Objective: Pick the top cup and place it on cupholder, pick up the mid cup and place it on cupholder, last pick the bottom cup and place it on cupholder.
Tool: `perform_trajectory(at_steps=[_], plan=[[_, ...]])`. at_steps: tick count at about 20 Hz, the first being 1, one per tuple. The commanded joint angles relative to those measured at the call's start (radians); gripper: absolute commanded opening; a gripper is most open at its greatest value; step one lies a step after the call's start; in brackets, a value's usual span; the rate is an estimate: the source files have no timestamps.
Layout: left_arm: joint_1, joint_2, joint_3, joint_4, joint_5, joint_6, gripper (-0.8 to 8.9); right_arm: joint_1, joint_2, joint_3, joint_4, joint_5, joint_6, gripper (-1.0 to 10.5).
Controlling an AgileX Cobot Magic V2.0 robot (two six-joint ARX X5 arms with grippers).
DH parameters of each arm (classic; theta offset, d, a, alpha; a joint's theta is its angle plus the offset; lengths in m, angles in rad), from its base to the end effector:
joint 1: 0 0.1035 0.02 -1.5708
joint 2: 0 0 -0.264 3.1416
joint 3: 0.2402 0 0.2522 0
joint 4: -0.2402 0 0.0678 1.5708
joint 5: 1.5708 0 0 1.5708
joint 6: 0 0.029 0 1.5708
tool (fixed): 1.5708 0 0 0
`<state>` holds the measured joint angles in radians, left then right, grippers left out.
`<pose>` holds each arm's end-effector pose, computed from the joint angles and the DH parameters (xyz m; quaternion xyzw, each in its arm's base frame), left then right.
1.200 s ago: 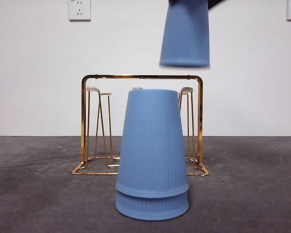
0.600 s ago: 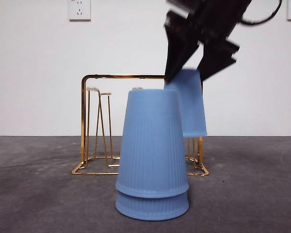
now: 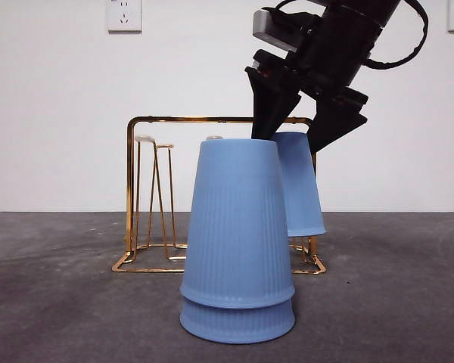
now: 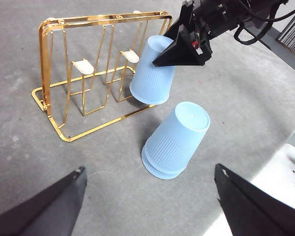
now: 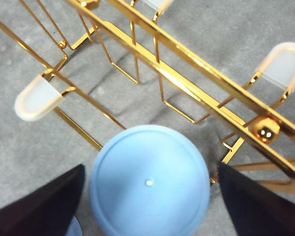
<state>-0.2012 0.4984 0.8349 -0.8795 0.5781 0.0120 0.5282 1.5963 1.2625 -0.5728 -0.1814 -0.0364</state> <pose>0.0736 -0.0312 0.3196 -0.0449 0.2612 -0.3675 0.8914 0.2886 0.1745 0.2680 -0.0909 0.4256 0.3201 0.8415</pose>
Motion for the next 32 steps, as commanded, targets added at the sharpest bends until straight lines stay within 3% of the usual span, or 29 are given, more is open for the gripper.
perform_trajectory(at_steps=[1,10,15,20,25,32], plan=[[-0.003,0.004,0.021,0.011,0.006,0.002,4.15,0.003,0.001,0.011,0.003,-0.001,0.011,4.6],[-0.003,0.005,0.021,0.016,0.006,-0.002,4.41,0.007,-0.310,0.011,-0.128,0.023,0.011,4.6],[-0.003,0.005,0.021,0.032,0.006,-0.002,4.40,0.027,-0.497,-0.002,-0.246,-0.063,0.014,4.6],[-0.003,0.005,0.021,0.032,0.006,-0.002,4.41,0.034,-0.711,-0.226,-0.200,-0.100,0.038,4.6],[-0.003,0.005,0.021,0.033,0.006,-0.002,4.40,0.034,-0.891,-0.445,-0.130,-0.189,0.086,4.6],[-0.028,0.047,0.024,0.048,0.006,-0.022,4.81,0.034,-0.925,-0.471,-0.132,-0.188,0.089,4.6]])
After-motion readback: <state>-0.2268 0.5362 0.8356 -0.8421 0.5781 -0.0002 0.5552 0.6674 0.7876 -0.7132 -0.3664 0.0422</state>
